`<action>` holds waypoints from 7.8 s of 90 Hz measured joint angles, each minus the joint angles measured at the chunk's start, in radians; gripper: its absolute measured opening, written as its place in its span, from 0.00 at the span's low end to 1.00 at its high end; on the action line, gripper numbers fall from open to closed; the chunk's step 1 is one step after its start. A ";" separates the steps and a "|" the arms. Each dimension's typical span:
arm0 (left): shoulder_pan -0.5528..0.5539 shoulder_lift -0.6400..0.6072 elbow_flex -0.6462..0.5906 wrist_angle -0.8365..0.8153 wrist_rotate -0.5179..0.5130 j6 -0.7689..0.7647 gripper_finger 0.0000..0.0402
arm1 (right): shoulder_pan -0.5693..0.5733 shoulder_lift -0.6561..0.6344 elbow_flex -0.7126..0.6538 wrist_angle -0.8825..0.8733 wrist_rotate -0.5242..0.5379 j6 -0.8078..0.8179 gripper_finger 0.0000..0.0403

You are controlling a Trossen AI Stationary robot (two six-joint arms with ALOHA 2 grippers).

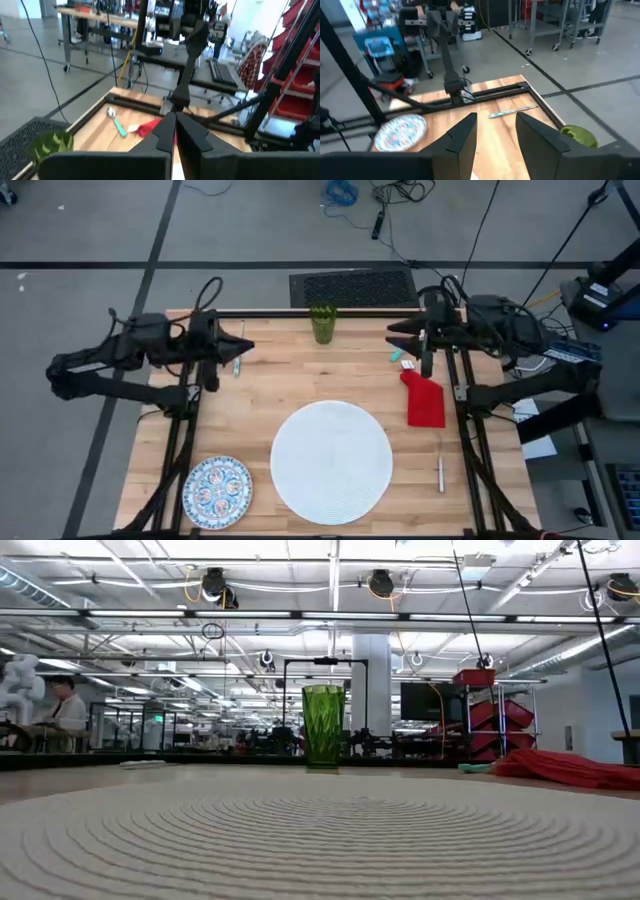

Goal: Set table place
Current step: Move the white placemat to the center of the table

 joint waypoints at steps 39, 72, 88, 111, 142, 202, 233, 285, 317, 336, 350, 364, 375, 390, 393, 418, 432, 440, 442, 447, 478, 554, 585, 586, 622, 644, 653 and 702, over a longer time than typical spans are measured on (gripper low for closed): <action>0.000 0.000 0.000 0.140 0.002 0.000 0.00 | 0.000 0.005 0.000 0.172 0.006 0.241 0.31; 0.000 -0.001 0.000 0.167 0.002 0.021 0.00 | 0.000 0.006 0.000 0.080 0.010 0.164 0.31; 0.000 -0.001 0.000 0.161 -0.013 0.083 0.00 | 0.000 0.014 0.000 -0.008 0.011 0.193 0.31; 0.000 0.013 0.000 0.154 -0.193 0.084 0.00 | 0.000 0.048 0.000 -0.065 0.011 0.234 0.31; 0.000 0.076 -0.001 0.059 -0.114 -0.076 0.04 | 0.000 0.084 0.000 -0.065 0.011 0.272 0.31; -0.060 0.389 -0.055 -0.332 0.155 -0.272 0.33 | 0.077 0.200 0.000 -0.652 0.006 0.780 0.31; -0.058 0.548 -0.062 -0.280 0.309 -0.437 0.33 | 0.188 0.301 0.000 -0.663 0.001 0.687 0.34; -0.034 0.699 -0.060 -0.189 0.406 -0.675 0.33 | 0.235 0.114 -0.485 -0.329 -0.117 0.404 0.51; 0.145 0.896 -0.059 -0.119 0.583 -0.553 0.33 | 0.240 0.068 -0.544 0.021 -0.201 0.483 0.49; 0.183 1.012 -0.059 -0.040 0.624 -0.514 0.33 | 0.240 0.068 -0.544 0.052 -0.205 0.467 0.49; 0.183 1.049 -0.059 -0.034 0.520 -0.484 0.33 | 0.240 0.068 -0.544 0.073 -0.205 0.459 0.49; 0.182 1.075 -0.059 -0.041 0.504 -0.461 0.33 | 0.240 0.068 -0.544 0.073 -0.205 0.457 0.49; 0.182 1.078 -0.058 -0.039 0.514 -0.456 0.33 | 0.240 0.068 -0.544 0.073 -0.205 0.457 0.49; 0.180 1.079 -0.058 -0.038 0.541 -0.452 0.33 | 0.240 0.068 -0.544 0.072 -0.204 0.443 0.49; 0.176 1.079 -0.058 -0.038 0.545 -0.452 0.33 | 0.240 0.068 -0.544 0.072 -0.203 0.438 0.49; 0.130 1.079 -0.058 -0.036 0.539 -0.468 0.33 | 0.240 0.068 -0.544 0.072 -0.201 0.426 0.49; 0.108 1.079 -0.058 -0.037 0.521 -0.468 0.33 | 0.240 0.068 -0.544 0.072 -0.200 0.418 0.49; 0.098 1.079 -0.058 -0.040 0.498 -0.468 0.30 | 0.240 0.068 -0.544 0.072 -0.198 0.408 0.49; 0.097 1.079 -0.058 -0.041 0.493 -0.468 0.28 | 0.240 0.068 -0.544 0.072 -0.197 0.405 0.49; 0.092 1.079 -0.058 -0.046 0.472 -0.468 0.21 | 0.240 0.068 -0.544 0.072 -0.197 0.404 0.49; 0.073 1.078 -0.059 -0.050 0.398 -0.482 0.00 | 0.240 0.068 -0.544 0.068 -0.196 0.404 0.49; -0.014 0.942 -0.037 0.067 0.531 -0.491 0.00 | 0.240 0.069 -0.544 0.056 -0.157 0.362 0.49; -0.054 1.013 -0.038 0.106 0.417 -0.481 0.00 | 0.240 0.069 -0.544 0.057 -0.143 0.320 0.49; -0.053 1.013 -0.038 0.106 0.417 -0.475 0.00 | 0.240 0.069 -0.544 0.057 -0.143 0.319 0.49; 0.010 1.011 -0.037 -0.123 0.371 -0.595 0.09 | 0.240 0.069 -0.544 0.054 -0.143 0.326 0.49; 0.047 1.003 -0.038 -0.227 0.376 -0.496 0.25 | 0.260 0.069 -0.544 -0.037 -0.151 0.329 0.49; 0.046 1.004 -0.039 -0.222 0.380 -0.494 0.29 | 0.278 0.069 -0.544 -0.071 -0.149 0.329 0.49; 0.045 1.070 -0.043 -0.133 0.429 -0.493 0.33 | 0.286 0.069 -0.544 -0.037 -0.143 0.352 0.49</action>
